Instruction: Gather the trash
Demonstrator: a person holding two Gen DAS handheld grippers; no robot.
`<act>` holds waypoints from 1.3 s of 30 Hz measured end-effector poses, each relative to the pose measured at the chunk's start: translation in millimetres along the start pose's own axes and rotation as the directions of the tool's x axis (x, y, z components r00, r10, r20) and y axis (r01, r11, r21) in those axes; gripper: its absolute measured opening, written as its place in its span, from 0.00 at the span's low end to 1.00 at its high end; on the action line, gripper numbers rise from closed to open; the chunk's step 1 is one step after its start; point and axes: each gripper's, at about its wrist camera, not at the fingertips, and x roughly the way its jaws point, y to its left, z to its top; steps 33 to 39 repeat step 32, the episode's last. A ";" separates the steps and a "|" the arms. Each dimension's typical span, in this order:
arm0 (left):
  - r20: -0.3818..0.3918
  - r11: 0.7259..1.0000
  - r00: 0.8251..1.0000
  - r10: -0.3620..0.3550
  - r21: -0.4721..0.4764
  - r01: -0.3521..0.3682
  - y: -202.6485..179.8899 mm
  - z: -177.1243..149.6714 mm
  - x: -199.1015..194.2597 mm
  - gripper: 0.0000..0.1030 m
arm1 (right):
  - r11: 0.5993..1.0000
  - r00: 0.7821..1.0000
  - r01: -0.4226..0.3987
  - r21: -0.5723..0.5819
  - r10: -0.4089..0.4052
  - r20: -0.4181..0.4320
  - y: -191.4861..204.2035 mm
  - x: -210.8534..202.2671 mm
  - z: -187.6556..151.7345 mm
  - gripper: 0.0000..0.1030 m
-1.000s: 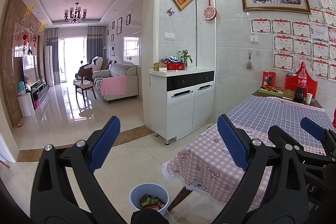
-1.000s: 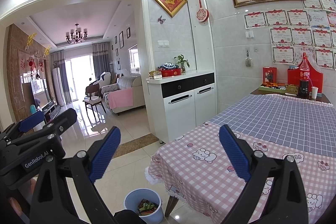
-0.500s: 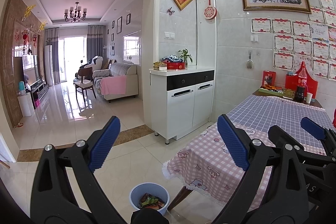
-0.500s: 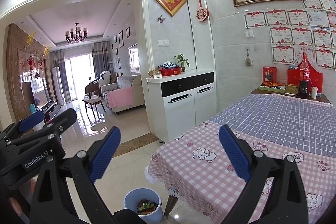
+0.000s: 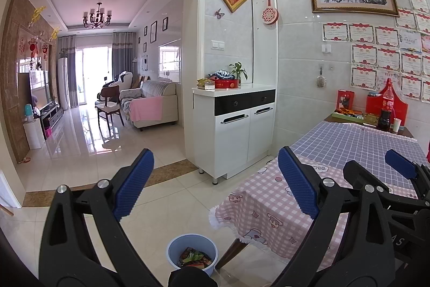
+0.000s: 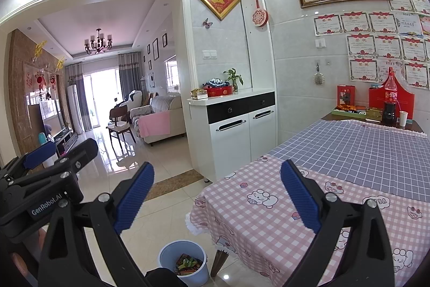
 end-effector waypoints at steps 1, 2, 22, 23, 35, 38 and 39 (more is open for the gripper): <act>0.000 1.000 1.000 0.000 0.000 0.000 0.1 0.1 0.1 0.89 | 1.000 1.000 -0.001 0.000 0.001 -0.001 -0.3 0.7 -0.7 0.91; 0.000 1.000 1.000 0.000 0.000 0.000 0.3 1.8 0.8 0.89 | 1.000 1.000 -0.002 0.000 0.002 -0.003 -0.4 1.2 -1.9 0.91; -0.041 1.000 0.999 0.011 0.004 -0.011 2.7 -2.4 10.3 0.89 | 1.000 0.999 -0.010 0.006 0.010 -0.038 -4.8 20.8 -0.1 0.91; -0.048 1.000 0.999 0.012 0.006 -0.012 2.7 -2.7 12.8 0.89 | 1.000 0.999 -0.011 0.008 0.012 -0.043 -5.4 23.2 -1.2 0.91; -0.170 0.999 0.985 0.042 0.034 -0.036 -0.7 -24.6 56.1 0.89 | 1.000 0.992 0.007 0.004 -0.007 -0.127 -25.1 58.9 -15.4 0.91; -0.170 0.999 0.985 0.042 0.034 -0.036 -0.7 -24.6 56.1 0.89 | 1.000 0.992 0.007 0.004 -0.007 -0.127 -25.1 58.9 -15.4 0.91; -0.170 0.999 0.985 0.042 0.034 -0.036 -0.7 -24.6 56.1 0.89 | 1.000 0.992 0.007 0.004 -0.007 -0.127 -25.1 58.9 -15.4 0.91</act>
